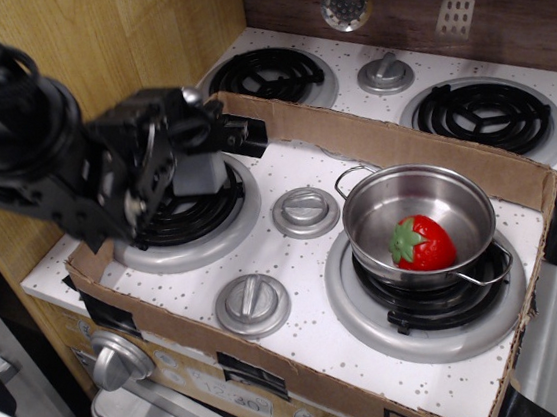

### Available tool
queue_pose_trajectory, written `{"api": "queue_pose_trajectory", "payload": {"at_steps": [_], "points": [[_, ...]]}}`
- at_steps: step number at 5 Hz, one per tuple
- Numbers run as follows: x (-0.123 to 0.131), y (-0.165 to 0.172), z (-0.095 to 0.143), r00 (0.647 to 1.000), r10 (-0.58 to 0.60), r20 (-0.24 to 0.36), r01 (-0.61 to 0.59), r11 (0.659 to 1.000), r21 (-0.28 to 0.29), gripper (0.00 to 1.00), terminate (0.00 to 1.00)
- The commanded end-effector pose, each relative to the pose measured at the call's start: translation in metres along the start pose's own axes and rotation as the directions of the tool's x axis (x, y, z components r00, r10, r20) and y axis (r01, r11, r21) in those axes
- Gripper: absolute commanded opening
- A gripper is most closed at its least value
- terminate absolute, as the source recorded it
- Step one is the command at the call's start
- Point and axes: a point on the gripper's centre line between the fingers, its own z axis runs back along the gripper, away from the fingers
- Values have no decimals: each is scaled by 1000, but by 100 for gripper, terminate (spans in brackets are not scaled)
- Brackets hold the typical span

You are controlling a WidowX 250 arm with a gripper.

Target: Right pepper shaker

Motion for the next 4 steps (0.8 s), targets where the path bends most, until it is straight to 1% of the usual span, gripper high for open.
{"api": "queue_pose_trajectory", "payload": {"at_steps": [1, 2, 3, 4], "points": [[6, -8, -1, 996, 33, 80, -36, 999, 27, 0, 0], [8, -13, 4, 996, 32, 82, -36, 998, 44, 0, 0], [8, -19, 15, 998, 42, 47, -44, 998, 42, 100, 0], [12, -20, 26, 999, 26, 33, -27, 999, 38, 100, 0]]}}
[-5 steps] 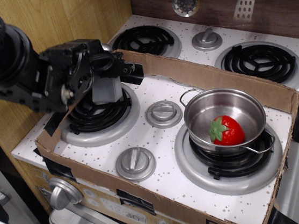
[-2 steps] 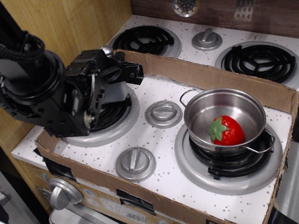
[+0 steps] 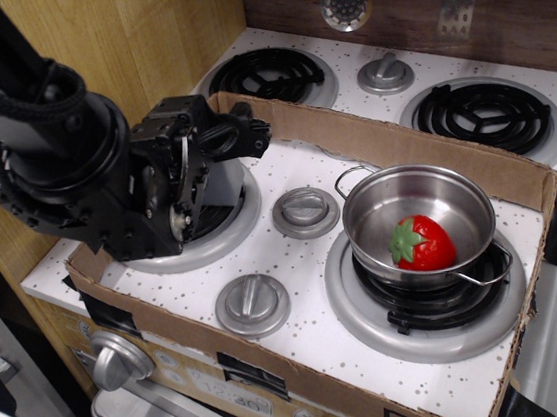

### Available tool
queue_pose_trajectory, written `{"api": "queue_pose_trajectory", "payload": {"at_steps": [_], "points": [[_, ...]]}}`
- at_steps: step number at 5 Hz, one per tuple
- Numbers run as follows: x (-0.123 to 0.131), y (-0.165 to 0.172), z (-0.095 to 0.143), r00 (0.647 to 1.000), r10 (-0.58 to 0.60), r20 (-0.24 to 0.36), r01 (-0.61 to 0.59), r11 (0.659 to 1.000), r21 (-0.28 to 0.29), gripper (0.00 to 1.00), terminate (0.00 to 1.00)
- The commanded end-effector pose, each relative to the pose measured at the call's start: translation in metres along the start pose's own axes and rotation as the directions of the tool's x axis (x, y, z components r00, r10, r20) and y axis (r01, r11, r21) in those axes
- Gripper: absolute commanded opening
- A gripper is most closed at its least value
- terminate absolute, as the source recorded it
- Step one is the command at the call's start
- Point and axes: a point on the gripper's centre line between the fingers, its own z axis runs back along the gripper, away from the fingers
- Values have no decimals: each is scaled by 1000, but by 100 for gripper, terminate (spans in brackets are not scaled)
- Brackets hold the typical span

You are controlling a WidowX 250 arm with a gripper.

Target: Right pepper shaker

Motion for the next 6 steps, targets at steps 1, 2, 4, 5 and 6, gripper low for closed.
{"api": "queue_pose_trajectory", "payload": {"at_steps": [1, 2, 4, 5, 6], "points": [[14, -2, 26, 999, -38, 36, 38, 999, -1, 100, 0], [21, 5, 29, 988, -94, 119, 92, 996, 22, 100, 0], [59, 8, 34, 974, -148, 172, 145, 989, 30, 100, 0], [79, 6, 31, 981, -170, 97, 172, 985, -6, 100, 0], [99, 3, 20, 976, -200, 92, 202, 979, -21, 100, 100]]}}
